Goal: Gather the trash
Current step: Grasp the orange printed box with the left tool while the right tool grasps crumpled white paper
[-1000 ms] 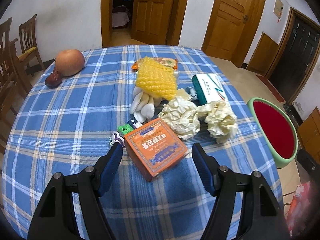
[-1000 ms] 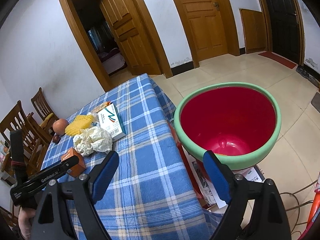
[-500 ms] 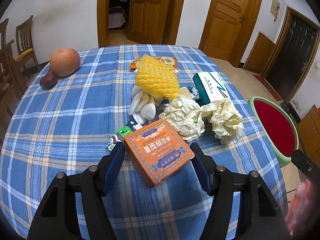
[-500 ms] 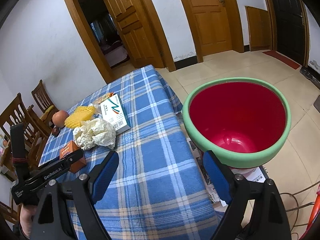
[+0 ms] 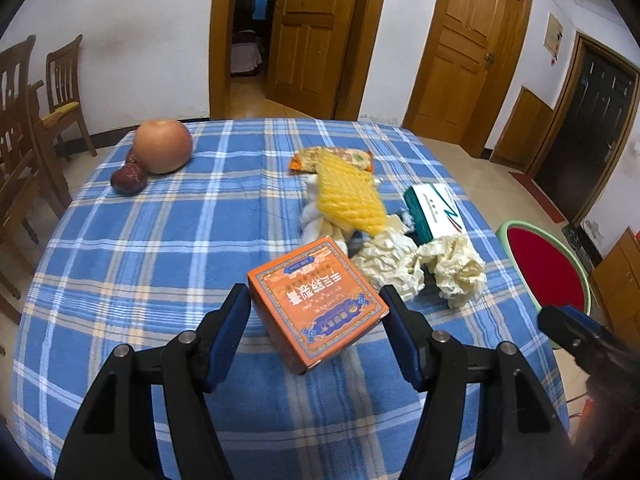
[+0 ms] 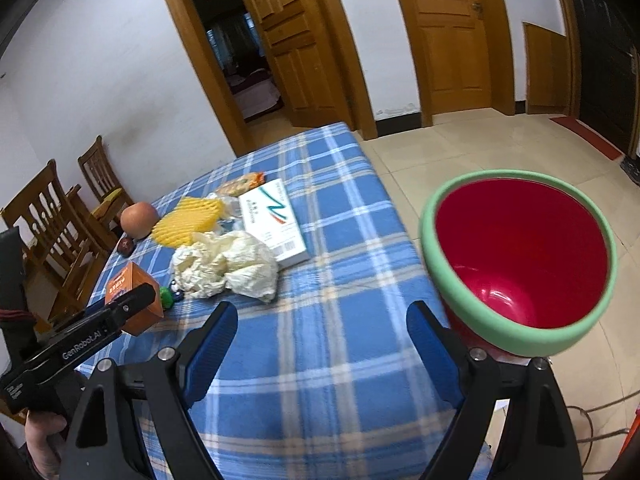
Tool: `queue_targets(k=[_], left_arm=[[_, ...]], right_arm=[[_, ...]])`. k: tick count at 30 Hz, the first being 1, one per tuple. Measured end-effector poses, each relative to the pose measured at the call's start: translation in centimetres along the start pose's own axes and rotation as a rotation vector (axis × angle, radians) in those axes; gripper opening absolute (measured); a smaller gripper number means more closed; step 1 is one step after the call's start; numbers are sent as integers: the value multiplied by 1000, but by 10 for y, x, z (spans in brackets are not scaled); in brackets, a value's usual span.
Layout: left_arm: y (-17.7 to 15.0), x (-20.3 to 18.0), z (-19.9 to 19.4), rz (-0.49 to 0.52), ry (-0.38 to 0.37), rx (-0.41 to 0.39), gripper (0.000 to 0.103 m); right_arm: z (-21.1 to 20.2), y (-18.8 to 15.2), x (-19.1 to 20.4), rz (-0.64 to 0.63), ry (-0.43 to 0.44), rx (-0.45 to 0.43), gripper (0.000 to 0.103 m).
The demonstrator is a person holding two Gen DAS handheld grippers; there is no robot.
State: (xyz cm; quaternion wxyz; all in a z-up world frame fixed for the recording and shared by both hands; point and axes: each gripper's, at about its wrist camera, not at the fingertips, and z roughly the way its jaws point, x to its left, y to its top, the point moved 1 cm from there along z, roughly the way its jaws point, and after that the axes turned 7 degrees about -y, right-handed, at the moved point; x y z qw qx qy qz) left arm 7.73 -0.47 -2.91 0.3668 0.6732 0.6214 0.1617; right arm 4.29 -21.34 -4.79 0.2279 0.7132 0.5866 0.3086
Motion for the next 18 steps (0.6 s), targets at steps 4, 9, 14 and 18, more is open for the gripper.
queue_targets(k=[4, 9, 14, 18], left_arm=[[1, 11, -5, -19, 6, -13, 66], [-1, 21, -7, -40, -2, -19, 66], [-1, 30, -5, -59, -10, -15, 66], [-3, 34, -4, -70, -9, -13, 66]], right_arm=[[11, 3, 14, -21, 13, 8, 88], [27, 8, 31, -50, 17, 23, 88], [44, 12, 40, -60, 21, 45, 72], [56, 12, 43, -60, 42, 73, 53]])
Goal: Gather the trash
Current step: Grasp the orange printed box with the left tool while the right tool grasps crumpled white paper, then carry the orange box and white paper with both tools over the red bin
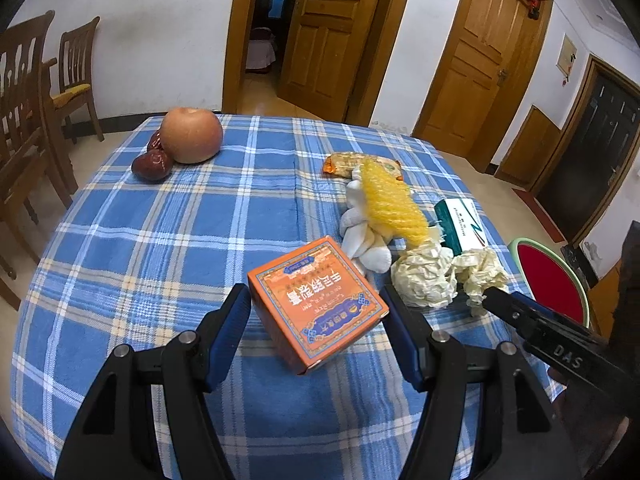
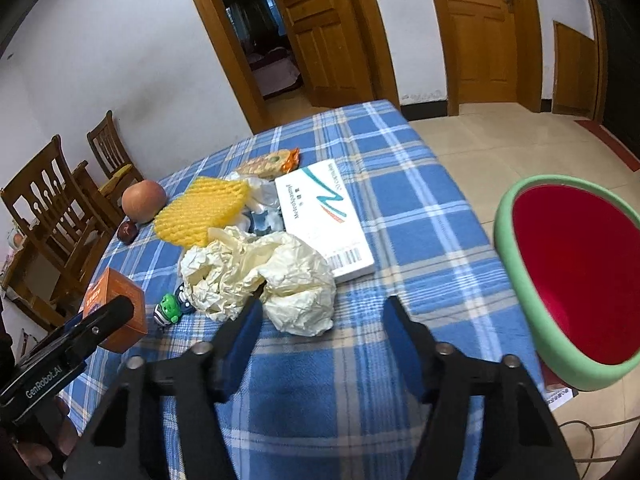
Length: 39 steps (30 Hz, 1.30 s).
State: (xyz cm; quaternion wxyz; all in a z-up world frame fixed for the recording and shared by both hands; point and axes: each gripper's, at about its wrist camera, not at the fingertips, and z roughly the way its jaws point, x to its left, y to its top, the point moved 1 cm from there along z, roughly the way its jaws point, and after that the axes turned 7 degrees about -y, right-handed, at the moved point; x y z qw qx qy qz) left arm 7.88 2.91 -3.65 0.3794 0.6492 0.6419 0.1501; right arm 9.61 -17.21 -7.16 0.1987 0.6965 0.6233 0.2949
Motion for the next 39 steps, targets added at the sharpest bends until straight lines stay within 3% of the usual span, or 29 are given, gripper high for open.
queue_targets(k=[3, 9, 39], left_arm=[[0, 2, 1, -4, 2, 2, 66], [-1, 0, 1, 2, -1, 4, 66], [3, -62, -26, 76, -129, -18, 66]], right_arm=[[5, -1, 2, -8, 19, 13, 35], [-2, -5, 2, -25, 30, -4, 24], [-88, -22, -47, 62, 34, -155, 22]])
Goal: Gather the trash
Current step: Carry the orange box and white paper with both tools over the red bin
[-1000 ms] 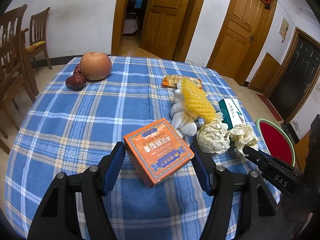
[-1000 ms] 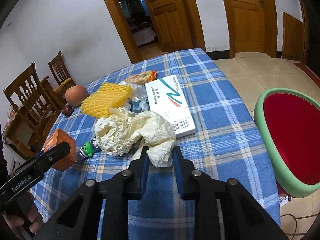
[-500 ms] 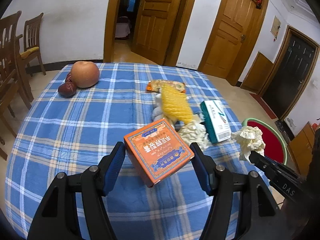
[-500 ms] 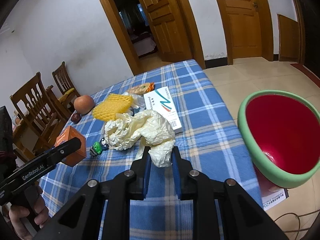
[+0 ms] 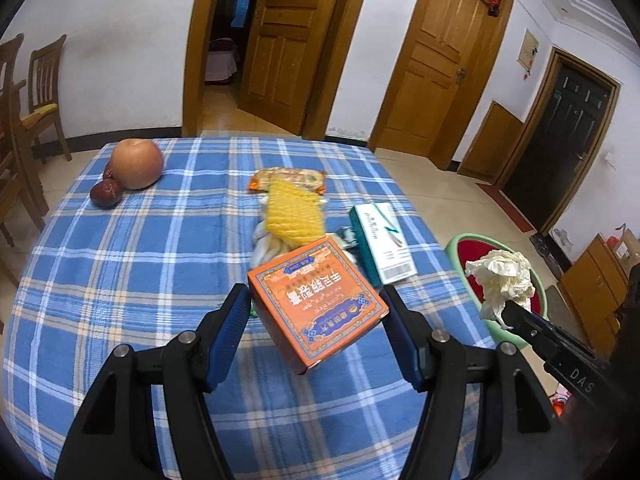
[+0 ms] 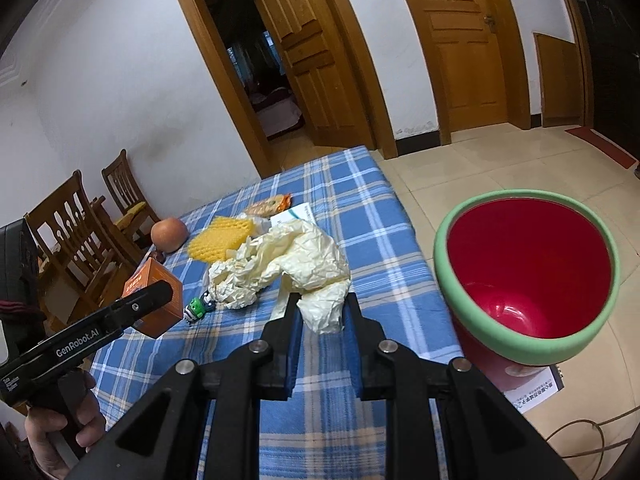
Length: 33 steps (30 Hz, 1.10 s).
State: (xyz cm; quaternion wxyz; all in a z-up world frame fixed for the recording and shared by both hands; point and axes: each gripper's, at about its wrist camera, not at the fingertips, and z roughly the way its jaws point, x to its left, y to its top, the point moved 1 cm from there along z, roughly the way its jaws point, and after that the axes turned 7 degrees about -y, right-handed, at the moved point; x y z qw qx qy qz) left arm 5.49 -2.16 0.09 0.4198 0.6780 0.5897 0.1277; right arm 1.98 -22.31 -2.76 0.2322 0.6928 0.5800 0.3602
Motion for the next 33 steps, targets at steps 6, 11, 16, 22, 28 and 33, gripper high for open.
queue_targets(k=[6, 11, 16, 22, 28, 33], left_arm=[[5, -21, 6, 16, -63, 21, 66], [9, -43, 11, 50, -88, 27, 66], [15, -65, 19, 85, -113, 32, 66], [20, -92, 33, 126, -148, 46, 66], [24, -122, 53, 172, -187, 69, 66], [24, -148, 74, 212, -218, 98, 66]], right_arm=[[-13, 2, -14, 23, -19, -30, 22], [-21, 3, -29, 51, -44, -43, 22], [-27, 5, -45, 86, -71, -56, 22], [-32, 7, -68, 128, -118, -63, 22], [-35, 8, -98, 180, -173, -67, 22], [-32, 7, -125, 227, -209, -57, 22]])
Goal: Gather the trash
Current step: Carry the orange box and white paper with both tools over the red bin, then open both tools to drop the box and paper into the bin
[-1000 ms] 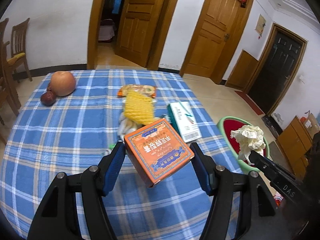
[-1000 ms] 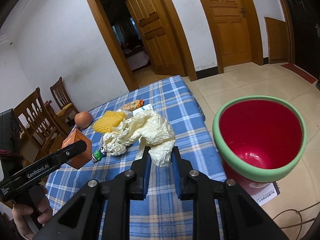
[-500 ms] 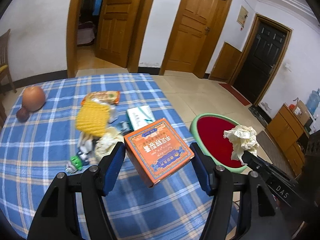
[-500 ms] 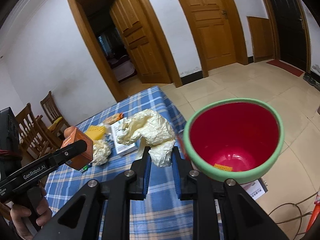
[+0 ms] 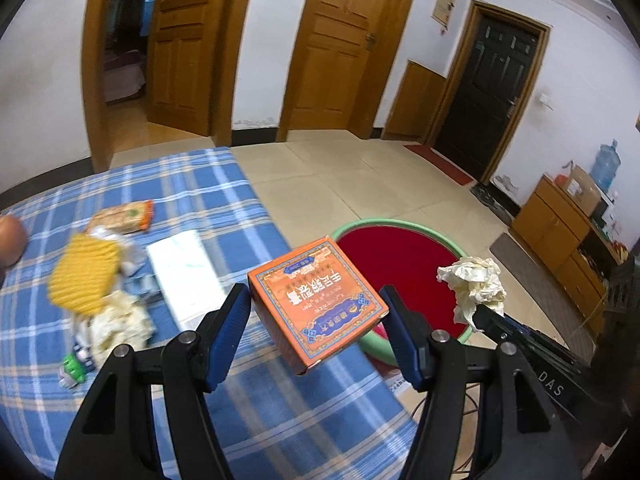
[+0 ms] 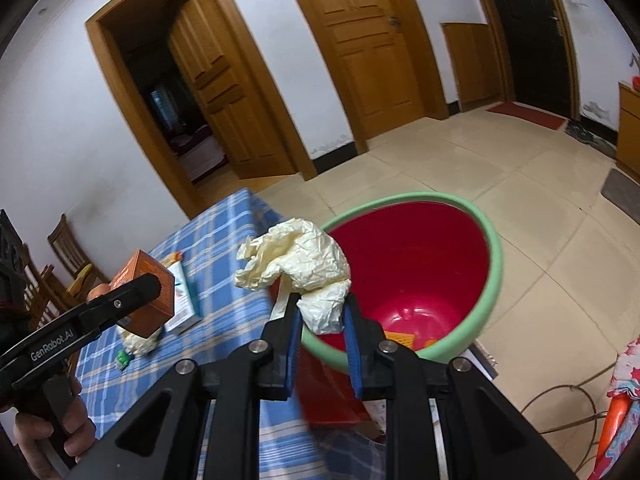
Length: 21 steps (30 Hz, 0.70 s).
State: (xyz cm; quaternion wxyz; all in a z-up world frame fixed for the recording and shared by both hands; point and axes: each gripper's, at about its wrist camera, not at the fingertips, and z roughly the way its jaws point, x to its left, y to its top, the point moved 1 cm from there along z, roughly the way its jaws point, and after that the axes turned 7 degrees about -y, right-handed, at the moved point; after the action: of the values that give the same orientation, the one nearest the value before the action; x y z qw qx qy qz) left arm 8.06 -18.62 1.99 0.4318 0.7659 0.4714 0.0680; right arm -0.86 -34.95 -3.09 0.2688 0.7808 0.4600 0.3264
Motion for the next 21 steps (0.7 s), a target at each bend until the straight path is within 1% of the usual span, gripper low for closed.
queue_targets(k=[5, 14, 21], left_arm=[[5, -15, 28, 27, -25, 30, 66], [9, -39, 75, 81, -47, 85, 66], [8, -49, 99, 112, -58, 114, 66]], right_arm=[[10, 2, -22, 36, -34, 19, 22], [28, 5, -53, 92, -82, 46, 24], [37, 6, -68, 114, -108, 61, 26]])
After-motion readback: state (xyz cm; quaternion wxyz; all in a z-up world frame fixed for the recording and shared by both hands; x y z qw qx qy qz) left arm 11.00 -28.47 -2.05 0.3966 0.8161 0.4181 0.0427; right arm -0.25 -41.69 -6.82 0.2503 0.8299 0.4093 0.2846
